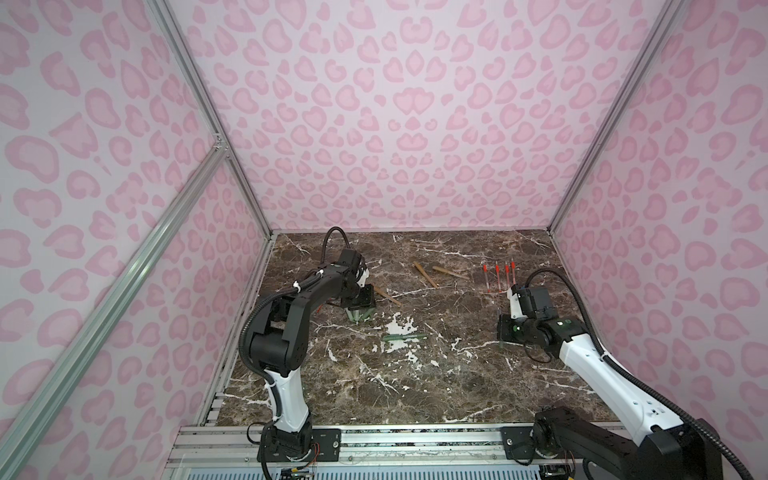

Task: Open the pen caps
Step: 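Lower the marker beside the light-green markers while the left gripper sets down the cap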

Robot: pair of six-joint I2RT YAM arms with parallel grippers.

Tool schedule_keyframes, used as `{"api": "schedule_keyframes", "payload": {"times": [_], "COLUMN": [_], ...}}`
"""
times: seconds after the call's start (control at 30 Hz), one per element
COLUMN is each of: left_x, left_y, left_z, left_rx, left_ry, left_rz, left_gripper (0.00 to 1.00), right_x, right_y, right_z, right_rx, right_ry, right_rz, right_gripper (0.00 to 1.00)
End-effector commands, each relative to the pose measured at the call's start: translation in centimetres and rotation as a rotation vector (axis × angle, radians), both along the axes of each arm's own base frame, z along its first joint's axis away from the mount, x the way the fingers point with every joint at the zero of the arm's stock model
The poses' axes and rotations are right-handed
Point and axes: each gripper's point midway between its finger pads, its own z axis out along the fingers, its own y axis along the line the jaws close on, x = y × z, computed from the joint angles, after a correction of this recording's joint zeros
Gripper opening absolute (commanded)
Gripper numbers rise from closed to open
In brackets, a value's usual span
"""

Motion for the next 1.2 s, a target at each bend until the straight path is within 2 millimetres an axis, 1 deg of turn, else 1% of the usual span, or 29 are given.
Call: {"api": "schedule_keyframes", "payload": {"times": [0.0, 0.1, 0.17, 0.3, 0.37, 0.43, 0.5, 0.57, 0.63, 0.73, 0.9, 0.97, 1.07, 1.17], "left_x": [-0.5, -1.0, -1.4, -2.6, -3.2, -3.8, -4.3, -4.8, -5.1, -5.0, -4.5, -4.3, -4.3, -4.2], "left_y": [0.0, 0.0, 0.5, 1.0, 1.5, 2.2, 2.8, 3.3, 4.3, 6.1, 8.8, 10.1, 10.8, 11.3], "left_z": [1.7, 4.3, 6.1, 8.5, 9.8, 10.8, 11.6, 12.1, 12.7, 13.7, 14.4, 15.0, 15.1, 15.3], "left_rx": [-0.018, -0.041, -0.035, -0.037, -0.025, -0.004, 0.003, -0.009, -0.024, -0.026, -0.036, -0.027, -0.016, -0.027], "left_ry": [-0.035, -0.107, -0.169, -0.294, -0.363, -0.422, -0.485, -0.533, -0.561, -0.613, -0.64, -0.654, -0.668, -0.66], "left_rz": [-0.001, -0.016, -0.023, -0.057, -0.078, -0.091, -0.097, -0.099, -0.082, -0.03, 0.051, 0.096, 0.108, 0.131], "left_gripper": [0.5, 0.54, 0.59, 0.66, 0.71, 0.75, 0.78, 0.82, 0.86, 0.9, 0.99, 0.99, 1.0, 1.0], "right_x": [0.8, 1.2, 1.4, 2.5, 2.9, 3.5, 4.1, 4.6, 4.9, 5.6, 6.6, 6.9, 7.1, 6.7], "right_y": [-0.3, -1.0, -1.4, -2.3, -2.9, -3.1, -3.2, -3.7, -4.2, -4.4, -5.5, -5.2, -5.3, -5.2], "right_z": [-0.2, -1.0, -1.6, -2.7, -3.4, -3.9, -4.5, -5.3, -6.1, -6.8, -7.7, -7.9, -8.4, -8.8], "right_rx": [-0.022, -0.038, -0.041, -0.072, -0.072, -0.07, -0.078, -0.092, -0.103, -0.11, -0.13, -0.118, -0.126, -0.121], "right_ry": [-0.008, 0.029, 0.062, 0.085, 0.102, 0.112, 0.114, 0.131, 0.155, 0.163, 0.169, 0.182, 0.189, 0.211], "right_rz": [0.014, 0.0, 0.004, -0.012, -0.034, -0.039, -0.038, -0.052, -0.071, -0.072, -0.101, -0.085, -0.081, -0.085], "right_gripper": [0.0, 0.0, 0.0, 0.0, 0.0, 0.0, 0.0, 0.0, 0.0, 0.0, 0.0, 0.0, 0.0, 0.0]}}
